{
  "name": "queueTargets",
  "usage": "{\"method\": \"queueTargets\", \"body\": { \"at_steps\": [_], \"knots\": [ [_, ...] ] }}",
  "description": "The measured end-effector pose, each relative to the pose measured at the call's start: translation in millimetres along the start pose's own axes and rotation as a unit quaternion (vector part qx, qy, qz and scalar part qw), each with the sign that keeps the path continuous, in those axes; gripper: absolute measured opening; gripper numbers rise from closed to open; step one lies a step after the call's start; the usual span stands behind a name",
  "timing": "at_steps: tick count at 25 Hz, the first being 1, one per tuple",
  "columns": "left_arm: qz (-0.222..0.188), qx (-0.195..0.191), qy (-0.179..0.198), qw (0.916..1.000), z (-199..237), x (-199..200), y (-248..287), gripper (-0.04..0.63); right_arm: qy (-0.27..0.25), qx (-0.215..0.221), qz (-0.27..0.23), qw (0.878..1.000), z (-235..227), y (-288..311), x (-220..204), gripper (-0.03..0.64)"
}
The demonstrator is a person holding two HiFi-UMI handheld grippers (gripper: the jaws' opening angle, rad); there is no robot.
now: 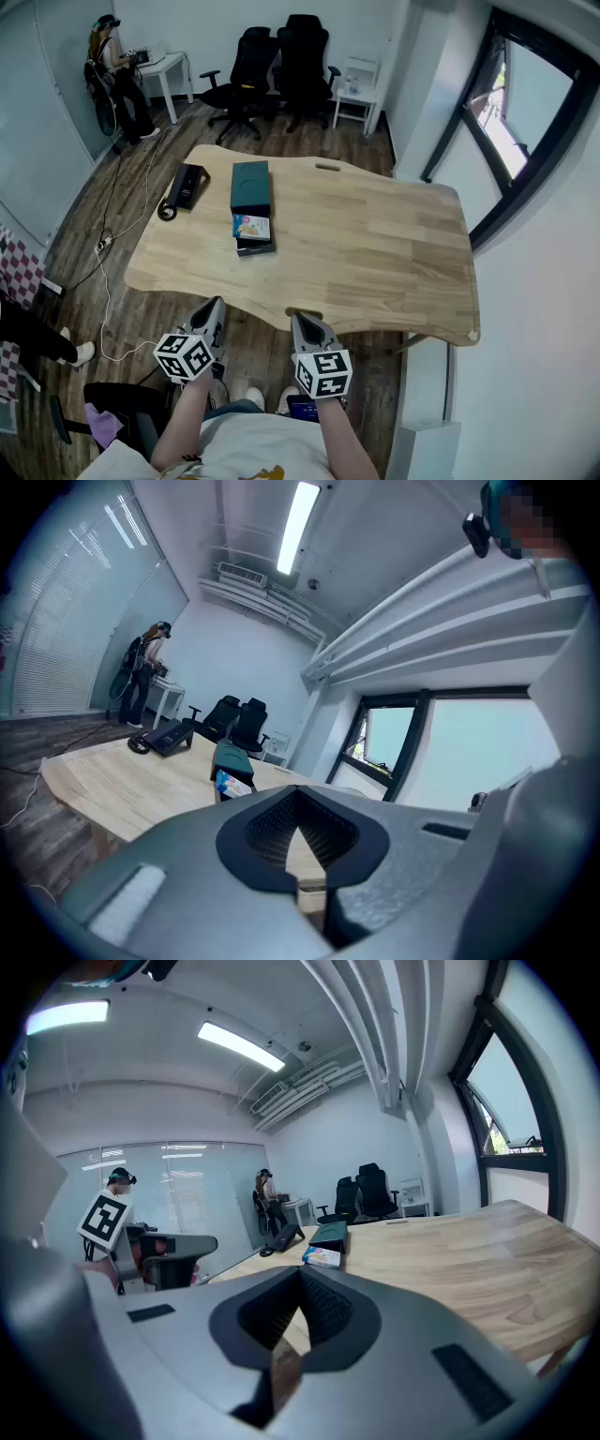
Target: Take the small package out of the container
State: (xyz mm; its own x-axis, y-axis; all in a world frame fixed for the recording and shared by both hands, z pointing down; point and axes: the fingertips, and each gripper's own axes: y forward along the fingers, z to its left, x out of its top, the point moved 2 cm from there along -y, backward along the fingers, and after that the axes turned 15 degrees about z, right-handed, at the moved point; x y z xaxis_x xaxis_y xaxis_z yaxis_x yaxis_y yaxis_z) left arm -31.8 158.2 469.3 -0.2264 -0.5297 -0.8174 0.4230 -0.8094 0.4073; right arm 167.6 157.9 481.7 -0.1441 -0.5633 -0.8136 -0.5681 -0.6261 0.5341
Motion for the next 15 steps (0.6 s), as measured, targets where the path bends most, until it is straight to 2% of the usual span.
{"method": "queueTargets", "body": {
  "at_steps": [7,12,15],
  "knots": [
    [0.012,0.007,0.009,0.9999,-2.9,-8.9,-8.6,0.002,0.010,0.004,0.013,1.000,0.3,-6.5,-6.9,0.003],
    [0.037,0.043,0.014,0.9983,7.3,-14.5,-12.3,0.002,0.022,0.011,0.020,1.000,3.1,-3.5,-8.9,0.003],
    [0.053,0.046,0.040,0.9967,5.2,-19.5,-14.3,0.002,0.043,0.046,0.019,0.998,6.3,-1.2,-9.9,0.003]
  ]
}}
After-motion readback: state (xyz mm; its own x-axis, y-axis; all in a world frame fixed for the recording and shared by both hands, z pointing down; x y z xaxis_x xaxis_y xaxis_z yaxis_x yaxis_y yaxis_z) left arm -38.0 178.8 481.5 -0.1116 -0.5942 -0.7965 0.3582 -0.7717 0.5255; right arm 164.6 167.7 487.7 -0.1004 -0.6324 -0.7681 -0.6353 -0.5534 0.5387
